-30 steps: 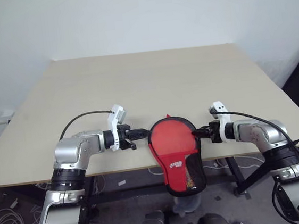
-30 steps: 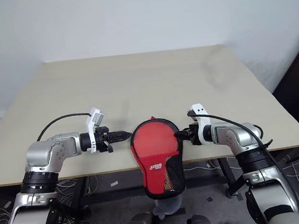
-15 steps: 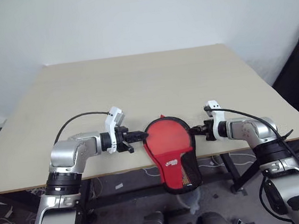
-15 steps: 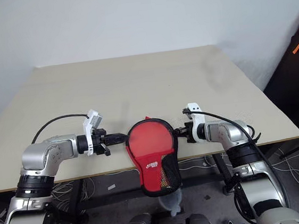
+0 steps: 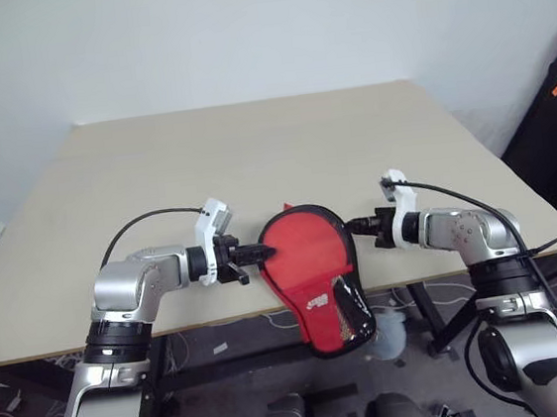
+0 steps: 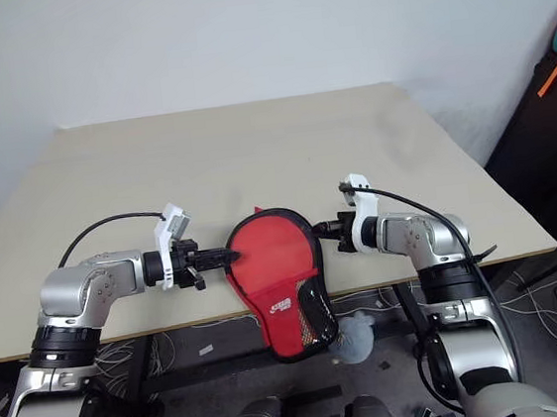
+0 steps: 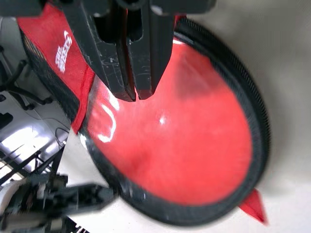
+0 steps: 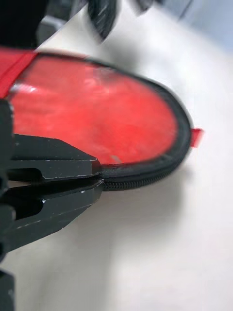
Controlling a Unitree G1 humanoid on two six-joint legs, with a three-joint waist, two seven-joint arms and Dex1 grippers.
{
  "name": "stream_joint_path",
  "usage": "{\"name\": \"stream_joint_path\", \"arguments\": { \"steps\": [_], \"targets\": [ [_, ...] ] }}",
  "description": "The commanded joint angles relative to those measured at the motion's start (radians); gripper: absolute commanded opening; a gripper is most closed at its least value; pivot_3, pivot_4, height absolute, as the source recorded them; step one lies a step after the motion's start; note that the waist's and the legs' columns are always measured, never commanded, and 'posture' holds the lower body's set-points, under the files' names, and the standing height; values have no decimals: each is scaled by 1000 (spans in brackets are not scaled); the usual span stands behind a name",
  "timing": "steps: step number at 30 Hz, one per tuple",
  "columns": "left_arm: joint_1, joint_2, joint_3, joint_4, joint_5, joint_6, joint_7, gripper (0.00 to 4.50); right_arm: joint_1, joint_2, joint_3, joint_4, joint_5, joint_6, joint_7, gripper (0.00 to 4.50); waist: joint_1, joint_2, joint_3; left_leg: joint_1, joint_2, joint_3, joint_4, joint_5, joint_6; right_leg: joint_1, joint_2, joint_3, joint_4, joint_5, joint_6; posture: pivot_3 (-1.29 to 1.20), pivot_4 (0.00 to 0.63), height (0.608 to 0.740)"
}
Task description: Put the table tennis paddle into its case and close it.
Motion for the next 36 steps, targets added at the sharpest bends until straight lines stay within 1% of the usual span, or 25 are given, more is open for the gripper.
{"name": "stream_joint_path", "arguments": {
  "steps": [1, 4, 8, 14, 20, 26, 30, 36],
  "targets": [
    [0, 6, 9, -18, -20, -2, -3, 0, -121, 6, -137, 2, 55, -28, -72, 27, 1, 1, 1, 0, 0, 0, 0, 0, 0, 0, 1, 1, 0, 0, -1, 0, 0, 722],
    [5, 4, 12, -20, -21, 1, 2, 0, -177, 16, -194, 60, 60, -42, -135, 27, 3, 1, 1, 0, 1, -1, 0, 0, -1, 0, 2, 1, 0, 1, -1, 0, 0, 722],
    [18, 2, 13, -31, -23, 4, 7, 0, -238, 16, -247, 169, 35, -106, -218, 27, 1, 1, 1, 0, 1, 0, 0, 1, -1, -2, 5, 5, 0, 1, -2, 0, 0, 722],
    [30, 1, 16, -50, -27, 5, 15, 0, -253, -7, -207, 339, -52, -214, -261, 27, -10, 2, 1, 0, 1, 1, 0, 1, -1, -2, 10, 12, 0, 2, -3, 0, 0, 722],
    [37, 3, 24, -58, -34, 6, 23, 0, -262, 10, -216, 515, -104, -342, -333, 27, -23, 2, 1, 1, 1, 2, 0, 1, -1, -2, 10, 14, 0, 3, -2, 0, 0, 722],
    [43, 4, 25, -66, -49, 7, 36, 0, -316, 1, -247, 686, -124, -494, -400, 27, -30, 4, 2, 1, 1, 3, 0, 2, -1, -2, 11, 15, 0, 4, -2, 0, 0, 722],
    [44, 3, 25, -70, -58, 9, 45, 0, -360, -11, -256, 769, -131, -561, -402, 27, -30, 5, 3, 1, 1, 3, 0, 3, 0, -2, 11, 15, 0, 6, -1, 0, 0, 722],
    [54, 8, 24, -84, -61, 1, 46, 0, -356, 5, -167, 762, -195, -592, -299, 27, -41, 5, 3, 1, 1, 3, 0, 4, 0, -2, 11, 15, 0, 7, -2, 0, 0, 722]
  ]
}}
